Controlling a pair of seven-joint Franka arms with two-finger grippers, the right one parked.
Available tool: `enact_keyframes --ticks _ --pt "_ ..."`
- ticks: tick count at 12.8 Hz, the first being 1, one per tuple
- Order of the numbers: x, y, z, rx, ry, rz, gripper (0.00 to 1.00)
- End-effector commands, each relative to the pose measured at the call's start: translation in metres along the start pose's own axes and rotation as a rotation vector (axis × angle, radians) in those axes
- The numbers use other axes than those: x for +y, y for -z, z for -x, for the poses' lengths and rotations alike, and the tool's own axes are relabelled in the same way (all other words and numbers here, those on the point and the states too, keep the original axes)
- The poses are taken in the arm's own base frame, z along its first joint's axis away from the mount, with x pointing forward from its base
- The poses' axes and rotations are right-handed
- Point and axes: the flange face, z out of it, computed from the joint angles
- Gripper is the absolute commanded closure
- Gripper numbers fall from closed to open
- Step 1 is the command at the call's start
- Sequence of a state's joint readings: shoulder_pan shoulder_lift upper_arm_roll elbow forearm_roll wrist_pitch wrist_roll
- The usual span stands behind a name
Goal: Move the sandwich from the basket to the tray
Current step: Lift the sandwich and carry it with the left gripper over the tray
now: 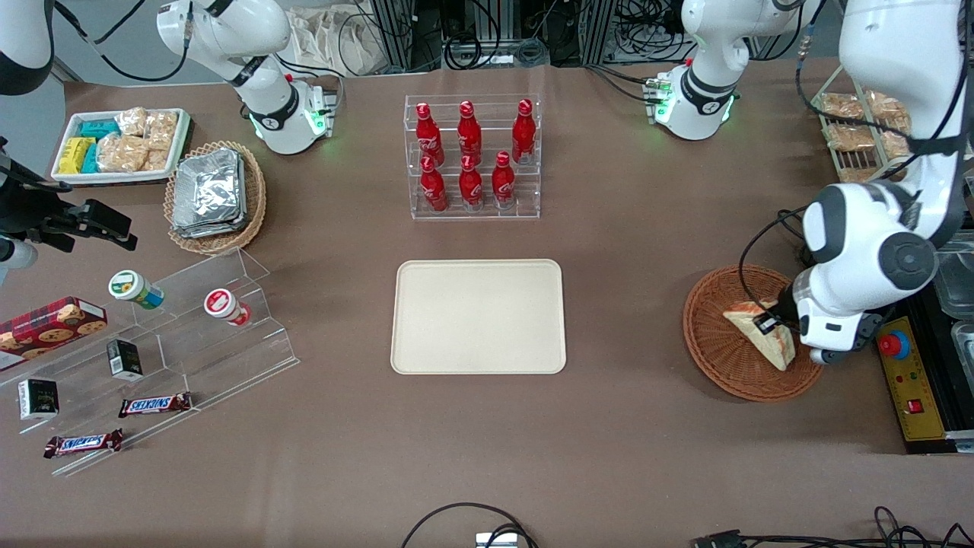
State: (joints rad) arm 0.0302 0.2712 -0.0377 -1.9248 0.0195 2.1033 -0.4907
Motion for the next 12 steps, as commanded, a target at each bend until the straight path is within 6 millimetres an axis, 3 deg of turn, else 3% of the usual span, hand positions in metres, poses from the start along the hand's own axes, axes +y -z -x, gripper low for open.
enact_keyframes --ticks 1,4,6,10,12 --pt "0.005 0.074 0.006 -0.026 -0.198 -0.008 1.00" --pt "0.049 0.146 0.027 -0.025 -0.400 -0.016 1.00" --pt "0.087 0.170 0.055 0.005 -0.543 -0.059 1.00" --pt "0.161 0.194 0.129 0.017 -0.710 -0.047 1.00" --pt "0.194 0.191 0.164 0.024 -0.681 -0.048 1.00"
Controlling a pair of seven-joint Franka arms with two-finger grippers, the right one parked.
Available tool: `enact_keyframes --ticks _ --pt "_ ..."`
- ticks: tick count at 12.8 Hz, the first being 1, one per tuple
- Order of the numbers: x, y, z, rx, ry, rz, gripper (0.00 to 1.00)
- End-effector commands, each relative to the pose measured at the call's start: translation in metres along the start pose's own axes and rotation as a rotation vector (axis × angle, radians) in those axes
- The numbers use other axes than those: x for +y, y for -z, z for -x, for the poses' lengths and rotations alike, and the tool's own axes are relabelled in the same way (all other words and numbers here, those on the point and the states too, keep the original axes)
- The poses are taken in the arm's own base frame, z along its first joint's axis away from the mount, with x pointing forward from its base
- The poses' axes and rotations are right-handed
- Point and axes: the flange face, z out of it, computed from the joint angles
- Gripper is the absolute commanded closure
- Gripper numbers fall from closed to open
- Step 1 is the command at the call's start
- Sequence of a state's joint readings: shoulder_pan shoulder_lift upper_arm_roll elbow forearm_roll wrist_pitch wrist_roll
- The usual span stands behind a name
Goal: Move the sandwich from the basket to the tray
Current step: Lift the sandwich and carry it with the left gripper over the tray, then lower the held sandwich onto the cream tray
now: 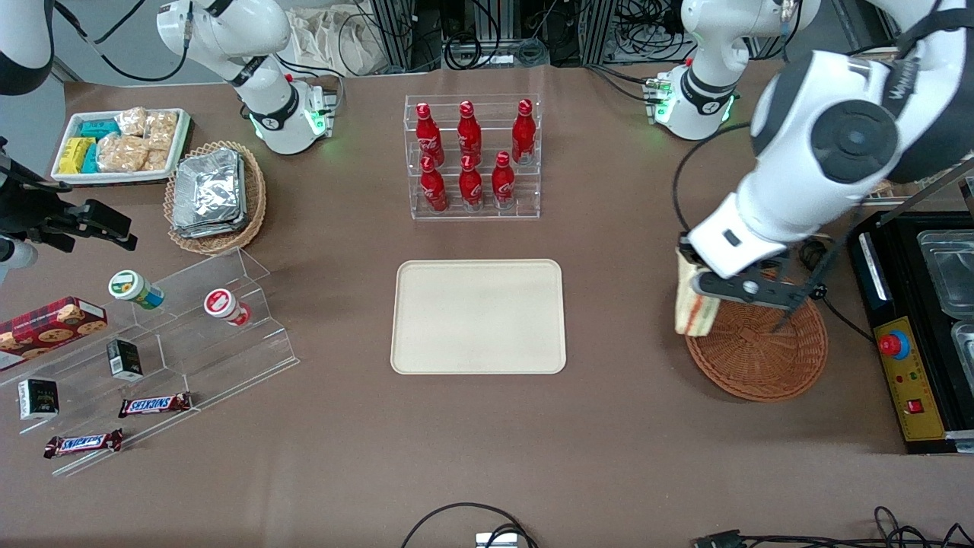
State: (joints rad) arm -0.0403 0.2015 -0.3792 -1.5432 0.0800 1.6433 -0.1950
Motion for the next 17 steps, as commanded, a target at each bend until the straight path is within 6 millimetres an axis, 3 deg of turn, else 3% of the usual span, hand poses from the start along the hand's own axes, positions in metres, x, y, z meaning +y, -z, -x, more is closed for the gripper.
enact_keyframes --ticks 1,3,5,11,14,17 --pt "0.052 -0.005 0.000 -0.001 0.056 -0.037 1.00" --pt "0.094 -0.028 -0.010 0.035 0.080 -0.026 1.00" --pt "0.120 -0.056 -0.022 0.055 0.080 -0.014 1.00" --pt "0.188 -0.173 -0.046 0.076 0.115 -0.042 1.00" --pt "0.191 -0.224 -0.056 0.060 0.144 -0.045 1.00" --pt "0.195 -0.254 -0.056 0.042 0.153 -0.052 1.00"
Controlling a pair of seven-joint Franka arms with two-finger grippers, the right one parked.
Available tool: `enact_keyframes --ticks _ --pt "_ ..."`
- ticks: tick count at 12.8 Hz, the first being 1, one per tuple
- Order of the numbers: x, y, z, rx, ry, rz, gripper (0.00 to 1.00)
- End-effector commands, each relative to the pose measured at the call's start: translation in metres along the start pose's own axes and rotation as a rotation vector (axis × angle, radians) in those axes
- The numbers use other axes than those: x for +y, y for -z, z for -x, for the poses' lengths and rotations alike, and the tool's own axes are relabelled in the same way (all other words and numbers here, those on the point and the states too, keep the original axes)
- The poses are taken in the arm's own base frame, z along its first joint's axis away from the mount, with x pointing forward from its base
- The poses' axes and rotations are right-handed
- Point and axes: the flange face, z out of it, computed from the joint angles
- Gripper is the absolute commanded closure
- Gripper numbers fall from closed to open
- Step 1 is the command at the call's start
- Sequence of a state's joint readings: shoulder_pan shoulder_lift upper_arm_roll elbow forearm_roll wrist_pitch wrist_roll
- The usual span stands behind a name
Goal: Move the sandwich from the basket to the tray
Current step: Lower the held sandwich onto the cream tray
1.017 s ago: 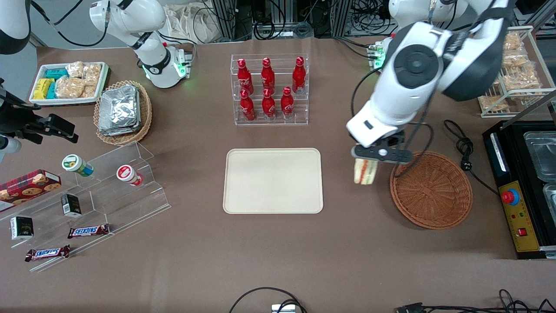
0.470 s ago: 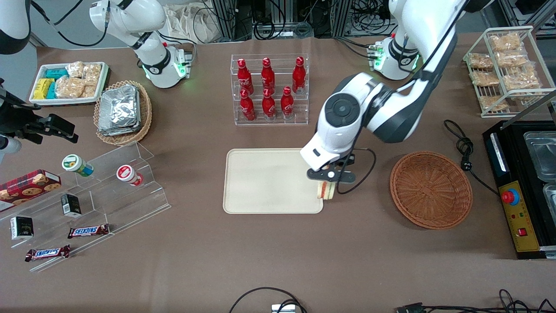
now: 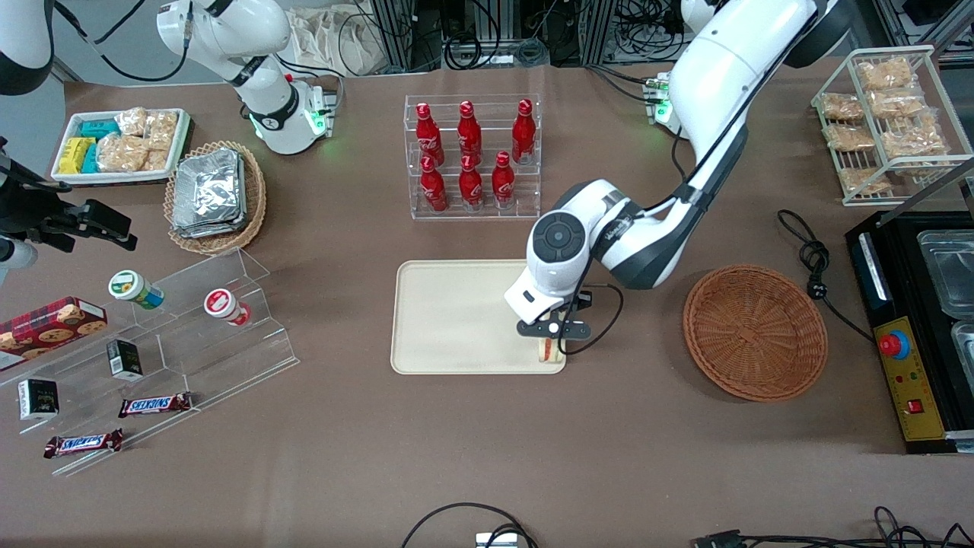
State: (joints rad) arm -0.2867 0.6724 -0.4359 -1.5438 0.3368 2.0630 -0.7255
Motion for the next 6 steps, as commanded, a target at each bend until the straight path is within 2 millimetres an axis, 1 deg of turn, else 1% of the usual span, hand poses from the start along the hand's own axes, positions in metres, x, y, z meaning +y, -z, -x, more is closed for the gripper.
enact_keyframes --ticks 1,3,6 --pt "0.010 -0.010 0.000 0.021 0.035 -0.006 1.00" --pt "0.019 -0.021 0.004 0.034 0.069 0.020 1.00" --pt "0.022 -0.036 0.003 0.043 0.064 0.030 1.00"
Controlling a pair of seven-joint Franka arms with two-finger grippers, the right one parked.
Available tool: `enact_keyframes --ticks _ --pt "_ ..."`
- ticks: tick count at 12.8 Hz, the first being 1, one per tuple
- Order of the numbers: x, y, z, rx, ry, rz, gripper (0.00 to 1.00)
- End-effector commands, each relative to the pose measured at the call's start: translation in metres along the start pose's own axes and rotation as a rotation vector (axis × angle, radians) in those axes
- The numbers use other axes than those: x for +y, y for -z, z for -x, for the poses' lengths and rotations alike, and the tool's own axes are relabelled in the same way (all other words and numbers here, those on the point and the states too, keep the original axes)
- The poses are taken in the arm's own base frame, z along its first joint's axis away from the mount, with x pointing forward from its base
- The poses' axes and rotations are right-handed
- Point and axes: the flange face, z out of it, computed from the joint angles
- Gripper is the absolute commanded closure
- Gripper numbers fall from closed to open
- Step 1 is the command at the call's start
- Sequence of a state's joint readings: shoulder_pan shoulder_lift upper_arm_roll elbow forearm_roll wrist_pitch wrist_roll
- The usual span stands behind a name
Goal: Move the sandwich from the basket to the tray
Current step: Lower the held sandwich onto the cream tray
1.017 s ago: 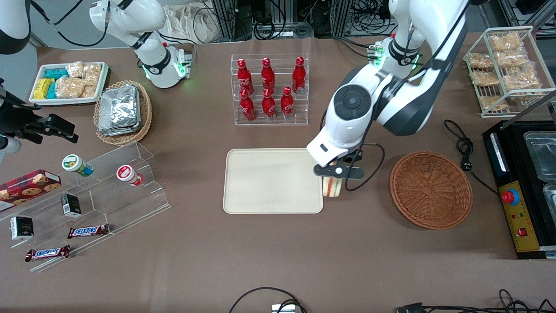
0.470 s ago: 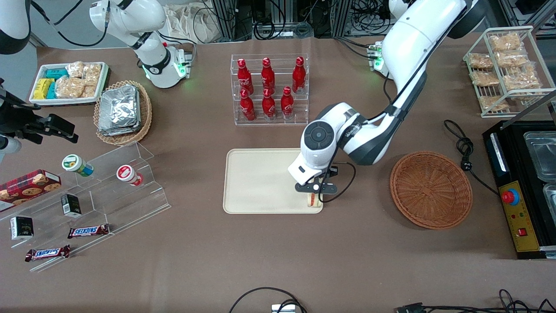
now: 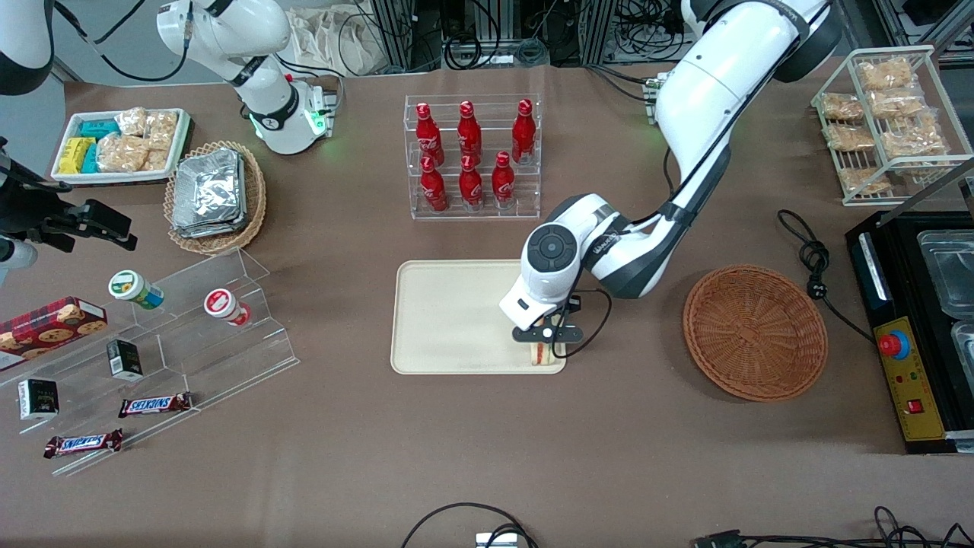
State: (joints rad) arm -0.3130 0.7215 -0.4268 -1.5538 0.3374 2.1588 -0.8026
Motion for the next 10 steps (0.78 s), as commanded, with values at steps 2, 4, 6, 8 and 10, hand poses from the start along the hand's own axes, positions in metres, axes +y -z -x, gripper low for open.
enact_keyframes --ticks 2,4,6,8,10 --pt "0.002 -0.009 -0.002 0.035 0.010 -0.003 0.67" --pt "0.000 -0.011 -0.001 0.047 0.016 0.007 0.00" --pt "-0.001 -0.004 -0.001 0.058 0.019 0.012 0.00" --pt "-0.002 0.013 -0.004 0.074 0.030 0.029 0.00" --pt "-0.010 0.046 -0.010 0.097 0.064 0.063 0.00"
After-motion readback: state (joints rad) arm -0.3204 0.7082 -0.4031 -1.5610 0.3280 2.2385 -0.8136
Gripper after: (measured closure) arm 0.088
